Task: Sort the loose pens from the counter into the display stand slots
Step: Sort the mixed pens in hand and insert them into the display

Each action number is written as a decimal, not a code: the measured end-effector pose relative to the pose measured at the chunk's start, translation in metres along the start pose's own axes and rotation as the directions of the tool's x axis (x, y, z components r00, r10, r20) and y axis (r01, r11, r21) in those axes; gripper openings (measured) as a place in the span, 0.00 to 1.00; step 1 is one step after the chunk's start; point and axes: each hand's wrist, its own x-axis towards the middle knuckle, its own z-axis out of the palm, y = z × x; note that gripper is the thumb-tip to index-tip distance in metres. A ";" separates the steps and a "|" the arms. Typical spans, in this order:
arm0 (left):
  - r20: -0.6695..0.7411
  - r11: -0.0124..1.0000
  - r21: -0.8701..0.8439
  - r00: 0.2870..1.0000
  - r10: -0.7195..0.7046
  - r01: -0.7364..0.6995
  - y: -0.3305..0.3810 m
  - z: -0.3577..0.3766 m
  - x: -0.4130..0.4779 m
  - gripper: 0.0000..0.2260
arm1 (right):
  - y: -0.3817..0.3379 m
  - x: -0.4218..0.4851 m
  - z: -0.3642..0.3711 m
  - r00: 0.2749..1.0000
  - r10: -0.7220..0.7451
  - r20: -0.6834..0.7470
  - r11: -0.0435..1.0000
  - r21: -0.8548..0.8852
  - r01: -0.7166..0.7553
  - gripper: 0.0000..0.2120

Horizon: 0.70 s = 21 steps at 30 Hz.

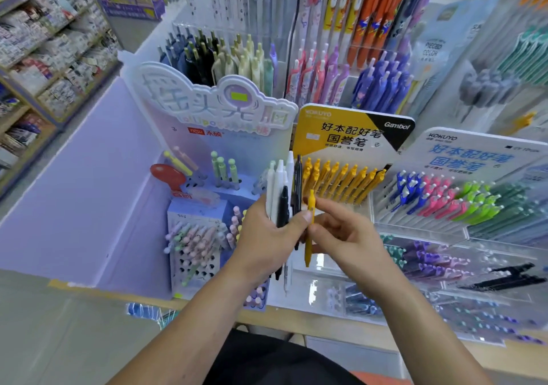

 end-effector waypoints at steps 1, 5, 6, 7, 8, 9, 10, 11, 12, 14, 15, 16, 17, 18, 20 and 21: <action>0.007 1.000 0.012 1.000 0.002 -0.002 -0.001 -0.001 0.002 0.07 | -0.003 0.000 0.000 1.000 0.001 -0.020 0.999 0.036 0.000 0.15; 0.065 1.000 0.011 0.998 0.007 -0.008 0.001 -0.001 0.006 0.08 | -0.011 0.007 -0.007 0.995 -0.033 -0.096 0.998 0.054 0.038 0.04; 0.050 1.000 0.014 0.999 0.003 -0.004 0.002 0.000 0.007 0.08 | -0.013 0.010 -0.009 0.989 -0.045 -0.143 0.997 0.059 0.054 0.03; 0.024 1.000 0.019 1.000 0.000 -0.001 0.003 -0.001 0.009 0.07 | -0.014 0.013 -0.011 0.978 -0.063 -0.200 0.995 0.065 0.077 0.04; -0.005 1.000 0.021 1.000 0.000 0.000 0.002 -0.002 0.010 0.06 | -0.016 0.018 -0.013 0.961 -0.096 -0.260 0.992 0.058 0.115 0.07; -0.028 1.000 0.016 1.000 -0.003 0.003 0.001 -0.004 0.011 0.06 | -0.018 0.022 -0.014 0.939 -0.136 -0.317 0.987 0.034 0.155 0.11; -0.044 1.000 0.012 0.999 -0.006 0.006 -0.001 -0.006 0.013 0.06 | -0.019 0.026 -0.016 0.915 -0.171 -0.365 0.982 0.010 0.187 0.15; -0.056 1.000 0.013 0.998 -0.008 0.009 -0.002 -0.008 0.014 0.07 | -0.020 0.030 -0.018 0.891 -0.198 -0.408 0.977 -0.012 0.212 0.15; -0.066 1.000 0.019 0.998 -0.008 0.009 -0.003 -0.010 0.014 0.08 | -0.020 0.033 -0.018 0.870 -0.218 -0.443 0.973 -0.033 0.227 0.14; -0.085 1.000 0.025 0.996 -0.008 0.010 -0.005 -0.011 0.015 0.08 | -0.019 0.039 -0.016 0.840 -0.231 -0.491 0.971 -0.063 0.231 0.10; -0.093 1.000 0.025 0.996 -0.010 0.013 -0.005 -0.011 0.016 0.07 | -0.018 0.042 -0.014 0.833 -0.228 -0.504 0.972 -0.065 0.226 0.10; -0.102 1.000 0.022 0.995 -0.014 0.016 -0.006 -0.010 0.016 0.08 | -0.017 0.044 -0.011 0.830 -0.226 -0.510 0.972 -0.067 0.224 0.09; -0.107 1.000 0.015 0.994 -0.019 0.021 -0.006 -0.010 0.017 0.08 | -0.016 0.045 -0.009 0.824 -0.232 -0.516 0.971 -0.077 0.225 0.09; -0.108 1.000 0.005 0.994 -0.029 0.029 -0.007 -0.010 0.018 0.07 | -0.014 0.046 -0.007 0.817 -0.242 -0.523 0.969 -0.088 0.230 0.09; -0.099 0.998 -0.018 0.993 -0.061 0.059 -0.010 -0.009 0.019 0.07 | -0.011 0.047 -0.007 0.809 -0.253 -0.531 0.967 -0.103 0.234 0.09; -0.095 0.996 -0.040 0.992 -0.083 0.080 -0.012 -0.009 0.019 0.06 | -0.010 0.047 -0.007 0.806 -0.257 -0.533 0.965 -0.107 0.238 0.10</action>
